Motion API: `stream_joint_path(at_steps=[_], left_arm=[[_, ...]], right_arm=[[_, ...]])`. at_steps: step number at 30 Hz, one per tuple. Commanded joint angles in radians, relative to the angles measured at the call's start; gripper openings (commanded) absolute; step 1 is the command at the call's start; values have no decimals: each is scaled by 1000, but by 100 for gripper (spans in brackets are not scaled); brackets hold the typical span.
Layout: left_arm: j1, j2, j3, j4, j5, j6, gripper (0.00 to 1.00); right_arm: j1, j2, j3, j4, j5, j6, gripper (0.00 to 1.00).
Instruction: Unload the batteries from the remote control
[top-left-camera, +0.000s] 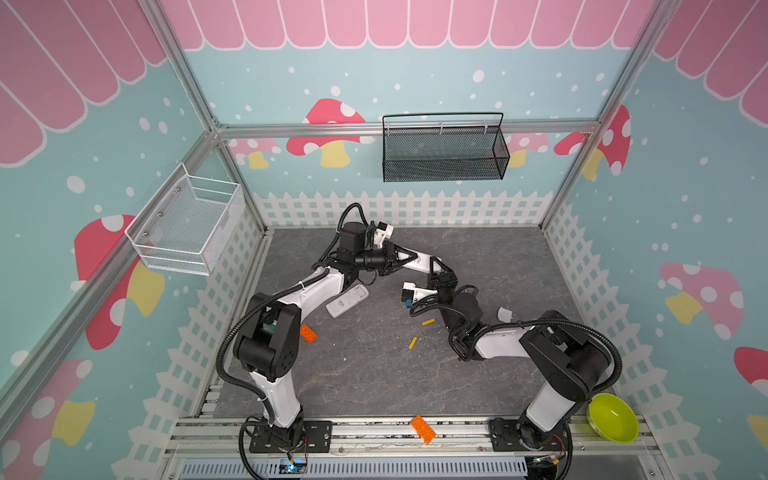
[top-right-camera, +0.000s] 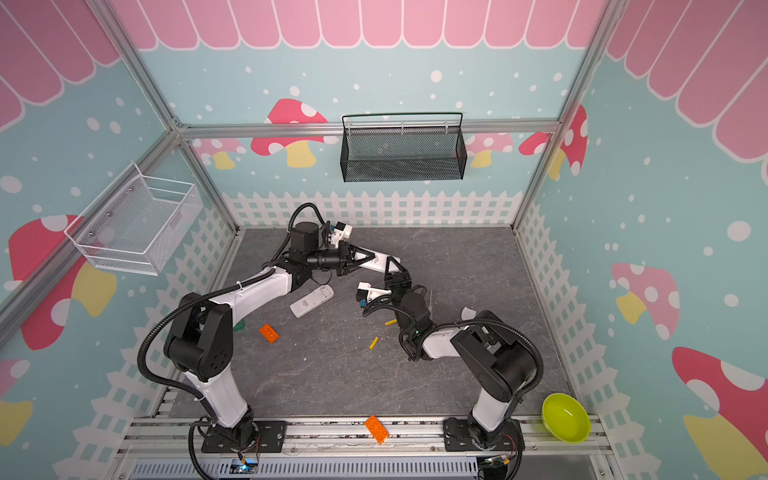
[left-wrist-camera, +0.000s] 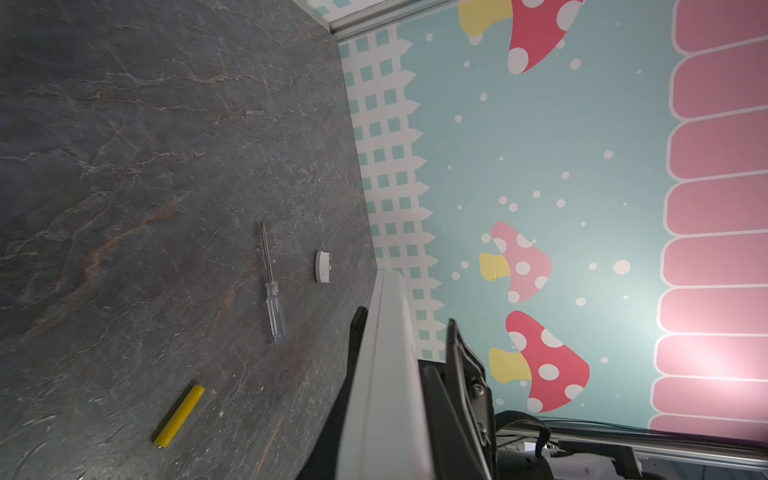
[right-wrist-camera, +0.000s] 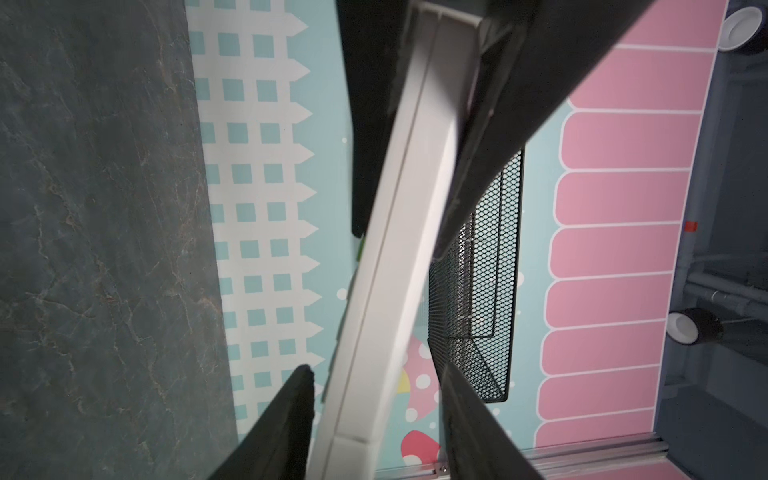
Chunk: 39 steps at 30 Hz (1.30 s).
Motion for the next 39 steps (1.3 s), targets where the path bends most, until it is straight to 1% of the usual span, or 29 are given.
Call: stream_joint_path(at_steps=[1,3,6,8,10,12,13,14,16,17,18,19,20,21,23,25,26,30,32,35,37,39], left_arm=[[25,1,-4,-63,-30,81,15],[39,-12,-24,-78,-35,102,15],[74,-26,-63,-62,-30,107,15],[90,-29,-77,-85,-29,148,15],[95,-25,-93,-124,-28,203,14],[101,-30,-134,-90,-35,227,13],[105,-27,-144,-77,-25,247,12],[105,-15,-140,-98,-17,284,13],[105,-1,-146,-147,-45,370,12],[107,2,-162,-140,-64,389,11],[110,7,-173,-132,-72,401,11],[112,18,-177,-125,-65,416,10],[115,29,-167,-144,-64,441,10],[113,36,-164,-162,-66,469,10],[114,39,-170,-159,-56,510,10],[119,38,-182,-118,-36,503,10],[122,40,-180,-109,-34,502,10],[116,40,-149,-208,-92,571,8],[120,38,-158,-197,-109,549,6],[122,37,-157,-176,-76,530,5],[120,32,-162,-152,-69,514,4],[123,35,-174,-100,-52,472,3]], right_arm=[[15,-40,-45,-22,17,47,61],[21,-64,-83,-59,16,100,65],[35,-113,-136,-132,23,180,67],[43,-157,-169,-211,29,269,67],[46,-207,-189,-322,9,380,67],[44,-260,-174,-456,-20,548,67],[41,-288,-142,-569,-61,661,67],[31,-306,-106,-679,-117,783,66],[-6,-308,-32,-814,-233,1039,66],[-31,-295,8,-868,-303,1174,66],[-51,-278,43,-908,-369,1274,66],[-78,-257,88,-955,-462,1385,67],[-105,-230,128,-987,-533,1496,67],[-128,-208,159,-1004,-583,1595,67],[-201,-164,191,-987,-726,1810,66],[-255,-125,199,-934,-833,1982,65],[-270,-103,203,-905,-883,2044,65],[-284,-3,227,-818,-996,2207,65],[-289,69,244,-756,-1068,2273,65],[-294,142,270,-693,-1140,2354,64],[-294,175,273,-648,-1155,2397,63],[-294,198,296,-645,-1177,2409,63]])
